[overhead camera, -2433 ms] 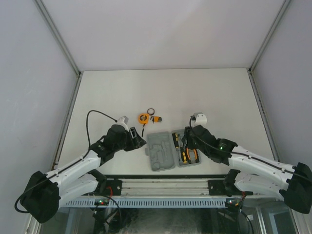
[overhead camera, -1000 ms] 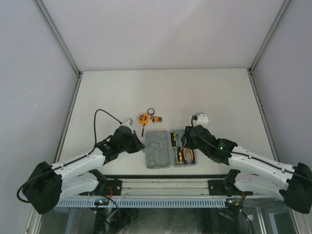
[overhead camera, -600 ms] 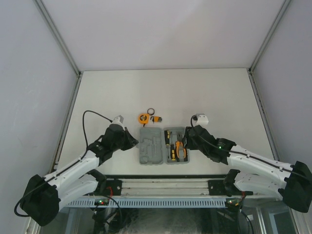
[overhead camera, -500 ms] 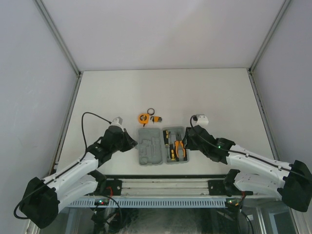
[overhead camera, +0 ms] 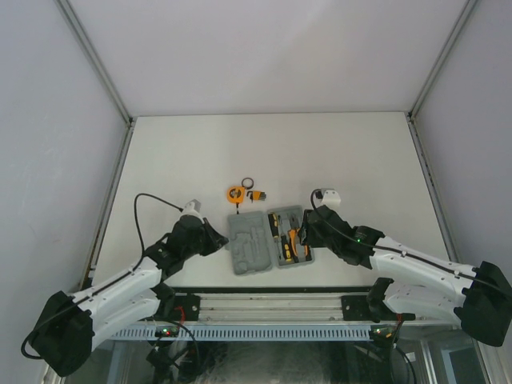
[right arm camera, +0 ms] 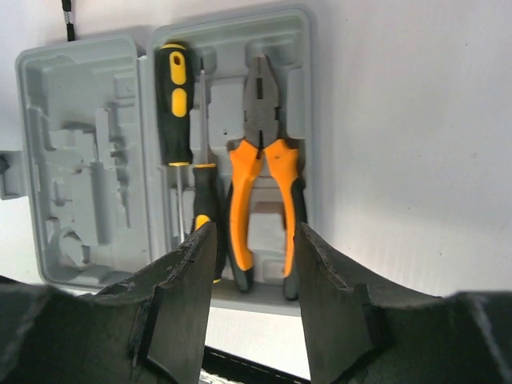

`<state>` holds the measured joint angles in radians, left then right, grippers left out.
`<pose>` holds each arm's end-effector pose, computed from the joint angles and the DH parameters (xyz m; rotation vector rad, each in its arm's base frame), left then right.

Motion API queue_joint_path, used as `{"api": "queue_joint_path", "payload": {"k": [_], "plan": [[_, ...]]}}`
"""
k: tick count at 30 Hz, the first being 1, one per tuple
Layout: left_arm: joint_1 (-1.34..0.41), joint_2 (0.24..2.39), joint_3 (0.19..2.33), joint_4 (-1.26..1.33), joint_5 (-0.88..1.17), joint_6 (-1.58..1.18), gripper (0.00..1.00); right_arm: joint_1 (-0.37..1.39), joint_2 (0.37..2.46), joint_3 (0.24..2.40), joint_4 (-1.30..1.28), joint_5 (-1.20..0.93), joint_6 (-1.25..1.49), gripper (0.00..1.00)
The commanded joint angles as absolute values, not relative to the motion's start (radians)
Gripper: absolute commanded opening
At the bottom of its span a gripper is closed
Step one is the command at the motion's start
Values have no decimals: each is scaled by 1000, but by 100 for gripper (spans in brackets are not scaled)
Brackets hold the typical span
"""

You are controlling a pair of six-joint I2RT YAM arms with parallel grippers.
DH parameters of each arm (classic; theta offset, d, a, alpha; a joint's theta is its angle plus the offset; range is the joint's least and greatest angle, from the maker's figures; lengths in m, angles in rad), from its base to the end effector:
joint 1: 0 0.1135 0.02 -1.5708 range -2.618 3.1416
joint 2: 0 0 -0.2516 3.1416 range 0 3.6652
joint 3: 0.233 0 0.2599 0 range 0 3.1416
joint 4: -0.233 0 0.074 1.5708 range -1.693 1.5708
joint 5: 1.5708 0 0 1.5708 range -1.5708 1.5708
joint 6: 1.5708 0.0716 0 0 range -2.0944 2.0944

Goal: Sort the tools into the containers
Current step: Move the storage box to the center of the board.

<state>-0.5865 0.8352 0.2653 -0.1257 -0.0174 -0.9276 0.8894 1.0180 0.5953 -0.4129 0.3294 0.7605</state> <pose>0.1741 -0.1142 0.1208 -0.4149 2.3520 -0.7523 0.1680 0.1704 0.1735 -0.0012 2.3860 0.4050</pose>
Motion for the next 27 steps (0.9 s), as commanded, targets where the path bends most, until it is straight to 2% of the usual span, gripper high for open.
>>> {"api": "queue_joint_path", "payload": {"k": [1, 4, 8, 15, 18, 27], "plan": [[-650, 903, 271, -51, -11, -960, 0, 882, 1008, 597, -374, 321, 768, 43], [-652, 923, 287, -48, -12, -952, 2, 884, 1000, 597, -360, 302, 746, 44], [-652, 903, 301, -71, -28, -936, 18, 884, 992, 597, -340, 270, 731, 45], [-652, 870, 290, -90, -28, -917, 39, 899, 1040, 616, -331, 207, 732, 45], [-652, 866, 283, -83, -22, -914, 39, 920, 1085, 642, -348, 200, 735, 42], [-652, 895, 288, -55, -4, -909, 25, 971, 1254, 741, -422, 252, 722, 32]]}}
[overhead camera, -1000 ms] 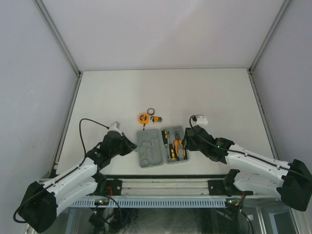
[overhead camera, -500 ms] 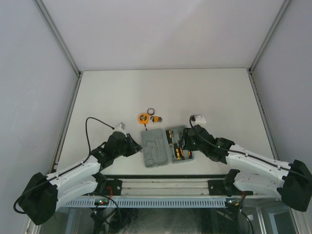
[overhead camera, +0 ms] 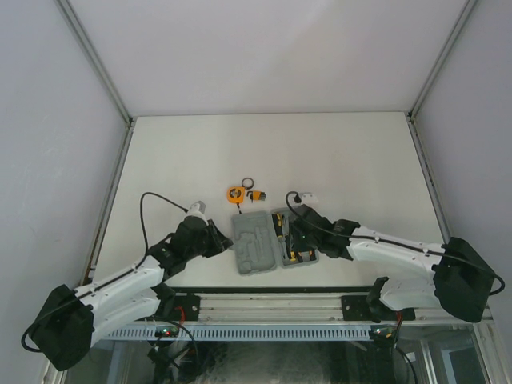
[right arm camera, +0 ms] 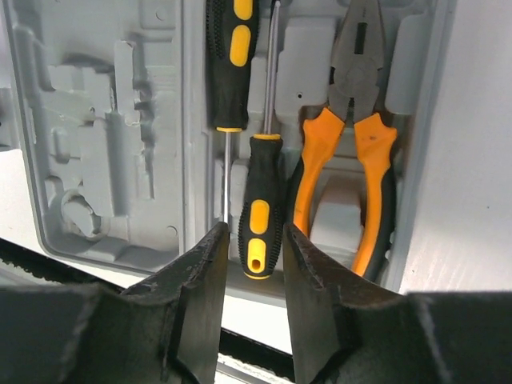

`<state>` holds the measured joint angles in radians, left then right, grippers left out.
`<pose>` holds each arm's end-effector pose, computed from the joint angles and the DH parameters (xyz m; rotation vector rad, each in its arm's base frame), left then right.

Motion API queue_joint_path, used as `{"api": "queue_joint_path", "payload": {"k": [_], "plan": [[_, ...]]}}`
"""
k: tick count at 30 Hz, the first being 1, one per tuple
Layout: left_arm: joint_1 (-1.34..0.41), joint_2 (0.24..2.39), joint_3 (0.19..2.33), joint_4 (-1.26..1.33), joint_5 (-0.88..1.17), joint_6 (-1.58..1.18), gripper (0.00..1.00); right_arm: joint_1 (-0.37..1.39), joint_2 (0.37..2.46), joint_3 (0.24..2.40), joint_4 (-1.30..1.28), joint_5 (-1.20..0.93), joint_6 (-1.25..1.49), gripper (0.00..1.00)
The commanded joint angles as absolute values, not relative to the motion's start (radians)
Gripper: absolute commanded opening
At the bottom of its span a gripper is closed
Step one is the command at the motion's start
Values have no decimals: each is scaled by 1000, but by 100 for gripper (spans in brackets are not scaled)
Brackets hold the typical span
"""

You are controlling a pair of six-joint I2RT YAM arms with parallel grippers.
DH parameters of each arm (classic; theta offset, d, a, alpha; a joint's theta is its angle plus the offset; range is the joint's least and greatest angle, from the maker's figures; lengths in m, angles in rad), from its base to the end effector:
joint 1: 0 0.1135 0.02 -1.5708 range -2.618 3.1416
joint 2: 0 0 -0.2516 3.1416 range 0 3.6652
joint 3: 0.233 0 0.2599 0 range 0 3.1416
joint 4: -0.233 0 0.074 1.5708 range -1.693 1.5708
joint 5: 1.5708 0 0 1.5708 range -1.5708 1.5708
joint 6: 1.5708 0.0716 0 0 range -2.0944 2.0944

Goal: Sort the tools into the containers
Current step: Move the storage box to the center of the board, then adjust the screwdriver in the storage box.

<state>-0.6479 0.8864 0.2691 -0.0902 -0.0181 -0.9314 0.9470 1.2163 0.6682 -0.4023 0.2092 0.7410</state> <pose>0.1702 -0.1272 0.1164 -0.3505 2.3848 -0.7731 0.1660 0.2052 0.1517 -0.1764 2.5398 0.4320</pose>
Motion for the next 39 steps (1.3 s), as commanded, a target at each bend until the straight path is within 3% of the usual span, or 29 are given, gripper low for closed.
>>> {"api": "queue_joint_path", "payload": {"k": [1, 23, 39], "plan": [[-652, 896, 288, -54, -4, -907, 25, 975, 1265, 748, -426, 263, 717, 31], [-652, 908, 290, -49, -5, -907, 19, 1021, 1455, 842, -571, 316, 692, 16], [-652, 923, 306, -41, 11, -886, 8, 997, 1624, 879, -639, 186, 689, 0]]}}
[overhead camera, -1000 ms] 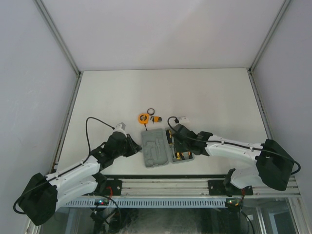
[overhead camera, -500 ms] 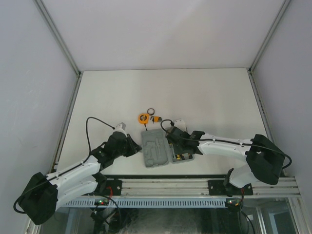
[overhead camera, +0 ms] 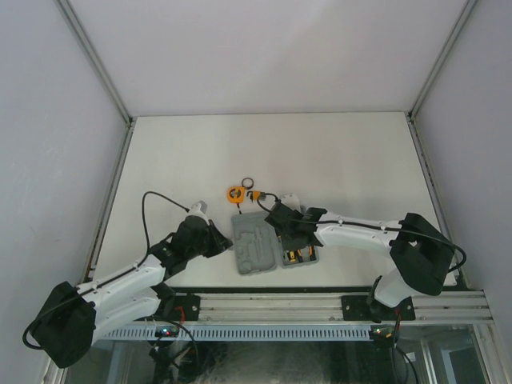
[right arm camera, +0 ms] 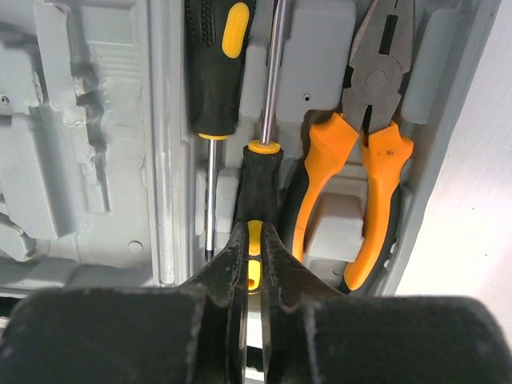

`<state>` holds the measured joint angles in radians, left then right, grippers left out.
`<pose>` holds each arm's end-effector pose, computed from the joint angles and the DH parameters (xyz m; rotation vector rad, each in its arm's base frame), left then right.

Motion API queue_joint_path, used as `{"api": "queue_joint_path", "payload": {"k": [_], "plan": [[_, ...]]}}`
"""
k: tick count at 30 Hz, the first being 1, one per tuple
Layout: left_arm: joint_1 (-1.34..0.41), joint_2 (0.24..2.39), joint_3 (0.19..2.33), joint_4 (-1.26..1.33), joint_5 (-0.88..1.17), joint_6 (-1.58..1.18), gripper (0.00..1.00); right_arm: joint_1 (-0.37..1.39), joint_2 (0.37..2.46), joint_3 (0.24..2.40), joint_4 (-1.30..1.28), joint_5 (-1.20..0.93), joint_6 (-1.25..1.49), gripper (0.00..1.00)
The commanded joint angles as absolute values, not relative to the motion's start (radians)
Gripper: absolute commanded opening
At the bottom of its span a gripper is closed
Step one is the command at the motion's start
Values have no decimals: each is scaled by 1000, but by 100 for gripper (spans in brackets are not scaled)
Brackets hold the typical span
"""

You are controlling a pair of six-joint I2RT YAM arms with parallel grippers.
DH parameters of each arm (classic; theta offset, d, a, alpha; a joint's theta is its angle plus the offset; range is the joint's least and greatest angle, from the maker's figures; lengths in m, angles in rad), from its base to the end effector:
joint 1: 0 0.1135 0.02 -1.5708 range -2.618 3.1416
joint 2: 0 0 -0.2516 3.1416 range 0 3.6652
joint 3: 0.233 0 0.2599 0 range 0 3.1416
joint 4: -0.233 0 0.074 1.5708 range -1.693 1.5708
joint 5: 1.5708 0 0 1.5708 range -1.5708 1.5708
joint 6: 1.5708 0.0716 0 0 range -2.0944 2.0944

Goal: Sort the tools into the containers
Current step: Adjust the screwdriver in the storage box.

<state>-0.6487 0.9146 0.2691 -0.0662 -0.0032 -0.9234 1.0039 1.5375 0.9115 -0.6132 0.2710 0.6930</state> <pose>0.1713 -0.1296 0.1136 -0.3329 2.3959 -0.7813 0.1763 0.2413 0.1302 -0.3598 2.6968 0.0963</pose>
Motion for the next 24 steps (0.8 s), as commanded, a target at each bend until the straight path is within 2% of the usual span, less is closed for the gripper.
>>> {"api": "queue_joint_path", "payload": {"k": [1, 10, 24], "plan": [[-652, 923, 308, -41, 13, -884, 8, 995, 1634, 877, -637, 174, 687, 0], [-652, 932, 320, -36, 24, -866, 0, 980, 1747, 869, -614, 79, 671, 0], [-652, 954, 330, -6, 57, -829, 0, 956, 1901, 868, -562, -3, 647, 0]]}}
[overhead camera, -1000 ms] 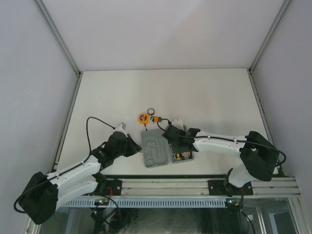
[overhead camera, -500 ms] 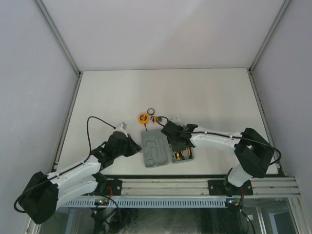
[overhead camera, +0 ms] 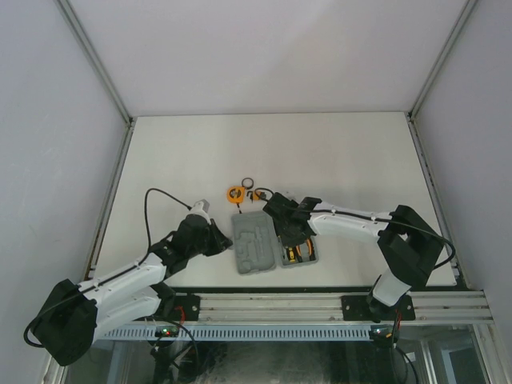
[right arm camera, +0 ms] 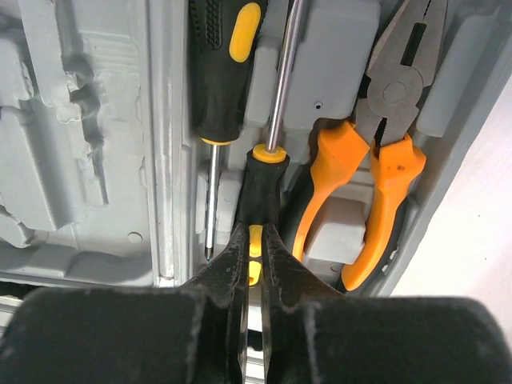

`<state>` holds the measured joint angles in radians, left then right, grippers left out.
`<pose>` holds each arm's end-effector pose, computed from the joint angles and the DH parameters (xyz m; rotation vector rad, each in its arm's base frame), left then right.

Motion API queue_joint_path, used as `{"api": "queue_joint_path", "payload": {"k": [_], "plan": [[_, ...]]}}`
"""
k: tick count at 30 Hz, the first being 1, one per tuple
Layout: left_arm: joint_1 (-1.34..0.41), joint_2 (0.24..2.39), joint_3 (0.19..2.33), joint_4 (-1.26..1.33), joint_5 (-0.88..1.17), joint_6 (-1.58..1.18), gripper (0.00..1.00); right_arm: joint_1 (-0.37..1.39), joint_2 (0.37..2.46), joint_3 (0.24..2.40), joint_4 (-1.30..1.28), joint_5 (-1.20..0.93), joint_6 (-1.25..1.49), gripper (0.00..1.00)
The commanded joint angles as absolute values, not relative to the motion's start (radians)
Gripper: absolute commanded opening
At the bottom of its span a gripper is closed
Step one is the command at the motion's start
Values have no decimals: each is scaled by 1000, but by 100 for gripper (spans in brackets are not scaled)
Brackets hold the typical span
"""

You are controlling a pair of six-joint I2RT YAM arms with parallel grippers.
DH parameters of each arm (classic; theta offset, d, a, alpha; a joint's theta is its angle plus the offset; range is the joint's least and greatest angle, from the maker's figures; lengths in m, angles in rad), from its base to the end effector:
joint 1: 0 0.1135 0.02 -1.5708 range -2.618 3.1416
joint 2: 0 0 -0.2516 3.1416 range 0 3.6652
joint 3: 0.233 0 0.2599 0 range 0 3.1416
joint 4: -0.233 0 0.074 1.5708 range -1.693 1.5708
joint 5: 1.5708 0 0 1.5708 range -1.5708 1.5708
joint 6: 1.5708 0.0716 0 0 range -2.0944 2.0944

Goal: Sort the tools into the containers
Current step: Adjust the screwdriver in the storage box.

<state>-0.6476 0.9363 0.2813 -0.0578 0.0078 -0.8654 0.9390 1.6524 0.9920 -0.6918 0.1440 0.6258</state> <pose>0.1736 -0.1320 0.1145 -0.2580 2.4000 -0.7647 0.1905 0.2428 0.1151 -0.4273 2.8529 0.0756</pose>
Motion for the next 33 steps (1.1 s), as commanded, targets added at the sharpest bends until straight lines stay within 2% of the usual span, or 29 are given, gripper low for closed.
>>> {"api": "queue_joint_path", "payload": {"k": [1, 7, 12, 18, 22, 26, 33], "plan": [[-652, 952, 328, -6, 58, -828, 0, 958, 1911, 870, -557, -7, 648, 0], [-652, 949, 316, -2, 56, -830, 0, 969, 1946, 856, -536, -13, 659, 0], [-652, 934, 313, -20, 41, -833, 0, 970, 1809, 848, -577, 69, 685, 0], [-652, 917, 310, -44, 18, -838, 0, 966, 1606, 877, -604, 161, 667, 29], [-652, 915, 311, -47, 11, -844, 0, 958, 1534, 899, -582, 209, 656, 39], [-652, 909, 314, -55, 9, -843, 0, 956, 1485, 930, -572, 264, 655, 40], [-652, 910, 318, -60, 8, -842, 0, 927, 1499, 983, -585, 300, 631, 31]]}}
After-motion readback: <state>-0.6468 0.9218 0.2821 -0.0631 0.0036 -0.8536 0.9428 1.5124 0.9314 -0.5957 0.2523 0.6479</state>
